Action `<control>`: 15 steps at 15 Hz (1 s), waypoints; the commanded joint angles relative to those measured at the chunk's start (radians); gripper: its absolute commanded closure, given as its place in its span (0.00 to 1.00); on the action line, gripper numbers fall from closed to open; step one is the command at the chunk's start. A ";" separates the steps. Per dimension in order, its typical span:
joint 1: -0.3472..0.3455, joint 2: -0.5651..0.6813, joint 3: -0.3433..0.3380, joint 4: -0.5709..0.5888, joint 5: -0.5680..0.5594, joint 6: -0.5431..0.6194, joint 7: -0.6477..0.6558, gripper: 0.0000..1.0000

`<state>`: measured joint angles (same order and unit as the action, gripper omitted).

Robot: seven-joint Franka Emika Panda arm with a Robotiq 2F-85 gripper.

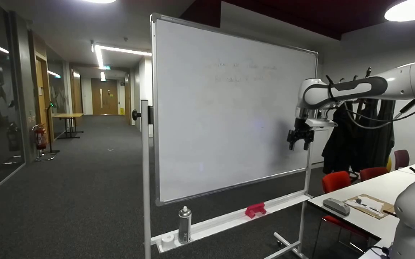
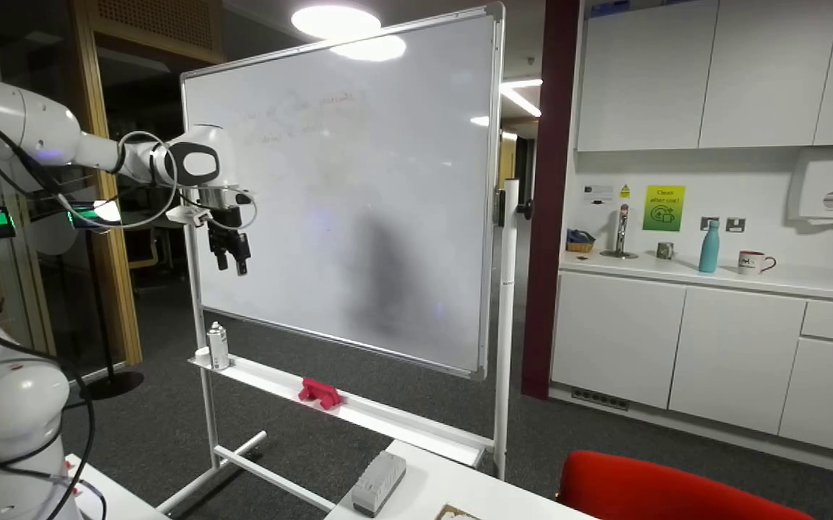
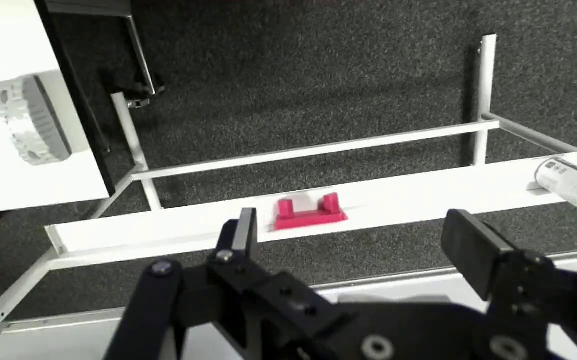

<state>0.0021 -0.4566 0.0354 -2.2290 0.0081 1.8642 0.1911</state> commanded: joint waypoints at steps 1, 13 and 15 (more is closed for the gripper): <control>-0.043 -0.018 -0.068 -0.071 -0.032 0.086 -0.110 0.00; -0.199 0.040 -0.311 -0.085 -0.052 0.071 -0.348 0.00; -0.196 0.040 -0.302 -0.085 -0.053 0.071 -0.346 0.00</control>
<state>-0.1826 -0.4184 -0.2763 -2.3168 -0.0491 1.9371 -0.1512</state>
